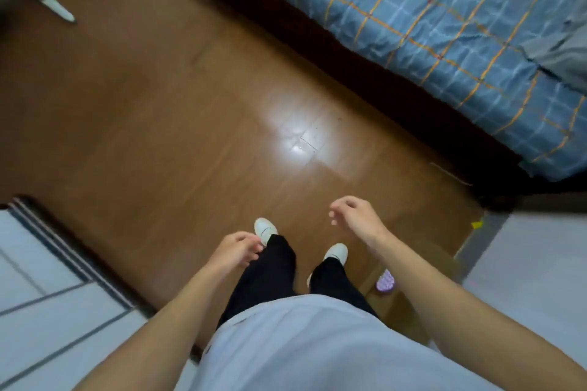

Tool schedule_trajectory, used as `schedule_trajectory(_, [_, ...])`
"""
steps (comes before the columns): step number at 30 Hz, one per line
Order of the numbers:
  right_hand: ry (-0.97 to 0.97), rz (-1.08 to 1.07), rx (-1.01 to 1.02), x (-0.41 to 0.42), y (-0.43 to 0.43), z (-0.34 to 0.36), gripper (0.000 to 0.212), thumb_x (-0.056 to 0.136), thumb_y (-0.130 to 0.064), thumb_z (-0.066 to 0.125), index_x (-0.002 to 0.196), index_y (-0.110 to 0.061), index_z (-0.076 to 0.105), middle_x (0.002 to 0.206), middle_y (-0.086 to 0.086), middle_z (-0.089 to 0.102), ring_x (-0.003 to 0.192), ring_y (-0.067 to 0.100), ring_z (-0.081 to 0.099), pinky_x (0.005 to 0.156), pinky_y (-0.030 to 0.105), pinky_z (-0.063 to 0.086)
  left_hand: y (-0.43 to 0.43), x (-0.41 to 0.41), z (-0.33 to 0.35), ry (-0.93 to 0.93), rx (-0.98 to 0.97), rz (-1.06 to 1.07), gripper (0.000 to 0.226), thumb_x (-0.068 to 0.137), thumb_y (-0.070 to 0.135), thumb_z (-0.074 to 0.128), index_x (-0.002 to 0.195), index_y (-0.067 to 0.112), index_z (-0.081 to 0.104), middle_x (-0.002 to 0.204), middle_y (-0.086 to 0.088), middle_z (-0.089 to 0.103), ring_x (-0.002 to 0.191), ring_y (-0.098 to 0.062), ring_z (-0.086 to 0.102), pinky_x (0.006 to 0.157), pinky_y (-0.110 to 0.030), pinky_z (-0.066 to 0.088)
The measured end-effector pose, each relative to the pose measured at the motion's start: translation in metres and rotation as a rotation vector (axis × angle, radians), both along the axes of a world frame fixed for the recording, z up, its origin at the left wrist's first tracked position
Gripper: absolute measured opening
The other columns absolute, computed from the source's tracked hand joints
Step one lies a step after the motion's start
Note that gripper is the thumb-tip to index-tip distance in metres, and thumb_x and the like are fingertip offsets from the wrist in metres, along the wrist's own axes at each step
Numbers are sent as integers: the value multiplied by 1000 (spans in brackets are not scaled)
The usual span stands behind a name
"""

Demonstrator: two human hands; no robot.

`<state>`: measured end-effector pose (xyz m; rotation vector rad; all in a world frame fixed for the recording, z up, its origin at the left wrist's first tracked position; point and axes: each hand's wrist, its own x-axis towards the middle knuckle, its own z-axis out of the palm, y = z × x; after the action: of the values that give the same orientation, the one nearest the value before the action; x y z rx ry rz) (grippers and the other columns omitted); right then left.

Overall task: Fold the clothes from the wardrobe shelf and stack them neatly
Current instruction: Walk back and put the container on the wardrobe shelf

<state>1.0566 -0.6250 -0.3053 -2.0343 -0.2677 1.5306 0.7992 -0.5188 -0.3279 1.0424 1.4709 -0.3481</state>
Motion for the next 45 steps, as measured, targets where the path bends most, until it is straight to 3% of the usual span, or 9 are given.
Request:
schedule_trajectory(7, [-4, 279, 145, -85, 172, 51, 23, 100, -17, 52, 109, 0, 66, 90, 3, 68, 77, 11, 64, 64, 15, 50, 24, -148, -28, 106, -63, 386, 17, 100, 12, 54, 107, 7, 68, 91, -6, 74, 70, -17, 64, 52, -23, 47])
schedule_trajectory(12, [-49, 490, 20, -133, 237, 35, 23, 103, -13, 46, 110, -1, 64, 97, 7, 68, 83, 18, 62, 75, 29, 49, 82, -195, -23, 21, -43, 593, 18, 101, 17, 53, 109, 13, 68, 102, -5, 74, 86, -19, 69, 74, -29, 54])
schedule_trajectory(15, [-81, 554, -96, -143, 262, 19, 22, 103, -10, 45, 110, 2, 62, 95, 12, 65, 80, 21, 60, 65, 26, 48, 139, -206, -11, -60, 17, 733, 18, 101, 16, 52, 109, 13, 68, 105, -8, 74, 90, -21, 69, 82, -33, 55])
schedule_trajectory(19, [-129, 663, -243, -138, 304, -7, 26, 103, -12, 48, 115, 7, 60, 95, 23, 66, 74, 21, 58, 62, 29, 48, 240, -213, 7, -163, 137, 818, 17, 101, 15, 52, 107, 14, 68, 103, -6, 75, 91, -20, 70, 87, -37, 55])
schedule_trajectory(23, [-177, 734, -310, -132, 371, -28, 24, 104, -19, 49, 113, -1, 62, 99, 14, 70, 82, 24, 64, 86, 43, 56, 347, -219, 22, -191, 256, 830, 20, 102, 15, 50, 110, 12, 68, 102, -5, 75, 93, -19, 70, 88, -36, 55])
schedule_trajectory(27, [-171, 700, -320, -140, 472, -37, 24, 102, -15, 53, 116, 3, 61, 92, 13, 68, 77, 24, 61, 75, 37, 51, 422, -232, 35, -140, 281, 869, 22, 101, 13, 49, 112, 7, 67, 103, -8, 74, 90, -19, 68, 85, -34, 53])
schedule_trajectory(31, [-115, 729, -200, -178, 596, -25, 23, 101, -11, 52, 116, 4, 61, 109, 25, 69, 82, 26, 61, 73, 34, 50, 462, -253, 36, -28, 190, 878, 23, 102, 14, 48, 113, 6, 67, 107, -10, 73, 94, -23, 68, 92, -40, 52])
schedule_trajectory(40, [36, 750, 187, -306, 847, 15, 11, 97, -19, 56, 91, -17, 65, 88, 1, 73, 79, 15, 69, 70, 27, 53, 505, -327, 3, 105, -99, 937, 21, 103, 19, 48, 107, 12, 68, 106, -8, 73, 98, -23, 68, 86, -37, 53])
schedule_trajectory(45, [-27, 773, 164, -348, 941, 13, 16, 99, -17, 55, 104, -5, 65, 92, 6, 70, 79, 17, 66, 73, 31, 51, 599, -374, -27, 104, -145, 967, 19, 101, 13, 52, 106, 6, 69, 110, -13, 73, 95, -26, 65, 80, -32, 47])
